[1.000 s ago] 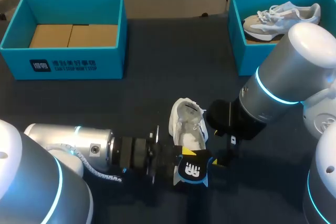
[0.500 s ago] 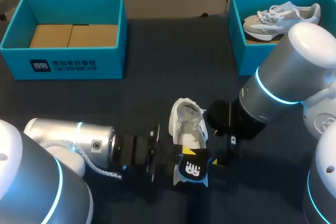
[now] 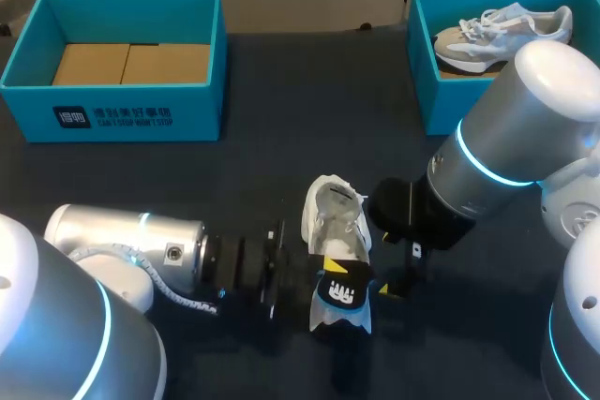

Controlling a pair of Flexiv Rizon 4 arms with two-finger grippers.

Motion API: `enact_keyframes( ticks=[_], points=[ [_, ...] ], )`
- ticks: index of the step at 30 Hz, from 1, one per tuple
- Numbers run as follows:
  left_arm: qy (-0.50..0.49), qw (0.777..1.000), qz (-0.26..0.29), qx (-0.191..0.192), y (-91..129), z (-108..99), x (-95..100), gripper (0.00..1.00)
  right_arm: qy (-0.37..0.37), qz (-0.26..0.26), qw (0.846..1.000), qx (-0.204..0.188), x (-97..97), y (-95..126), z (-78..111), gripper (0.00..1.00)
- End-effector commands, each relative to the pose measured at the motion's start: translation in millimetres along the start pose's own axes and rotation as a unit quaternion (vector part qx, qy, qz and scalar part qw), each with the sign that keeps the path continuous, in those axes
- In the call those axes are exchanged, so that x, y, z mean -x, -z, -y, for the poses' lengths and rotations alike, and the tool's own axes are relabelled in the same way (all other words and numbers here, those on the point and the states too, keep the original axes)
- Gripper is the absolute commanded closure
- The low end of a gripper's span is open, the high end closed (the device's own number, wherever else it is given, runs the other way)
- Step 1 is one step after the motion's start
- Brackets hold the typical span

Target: Take the shoe out of the shoebox, open the shoe tongue, remove and reinsert the insole, then place the shoe into the shoebox

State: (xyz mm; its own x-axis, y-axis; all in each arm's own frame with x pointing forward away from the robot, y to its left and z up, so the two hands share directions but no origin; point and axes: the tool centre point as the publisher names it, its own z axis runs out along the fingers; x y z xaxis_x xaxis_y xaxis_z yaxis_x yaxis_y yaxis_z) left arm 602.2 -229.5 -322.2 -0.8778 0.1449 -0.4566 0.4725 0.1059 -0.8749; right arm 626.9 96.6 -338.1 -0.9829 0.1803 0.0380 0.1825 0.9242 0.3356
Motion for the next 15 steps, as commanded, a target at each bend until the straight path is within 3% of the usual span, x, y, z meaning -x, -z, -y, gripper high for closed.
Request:
enact_keyframes(
  ticks=[1,15],
  points=[
    [0.0,1.0,-0.005,0.003,-2.9,-4.5,1.1,1.0,0.0,0.002,1.0,0.0,-1.2,-1.1,0.2,0.0],
    [-0.017,1.0,0.004,0.017,-2.1,-11.7,3.9,1.0,0.0,0.002,1.0,0.0,-1.2,-1.1,0.2,0.0]
  ],
)
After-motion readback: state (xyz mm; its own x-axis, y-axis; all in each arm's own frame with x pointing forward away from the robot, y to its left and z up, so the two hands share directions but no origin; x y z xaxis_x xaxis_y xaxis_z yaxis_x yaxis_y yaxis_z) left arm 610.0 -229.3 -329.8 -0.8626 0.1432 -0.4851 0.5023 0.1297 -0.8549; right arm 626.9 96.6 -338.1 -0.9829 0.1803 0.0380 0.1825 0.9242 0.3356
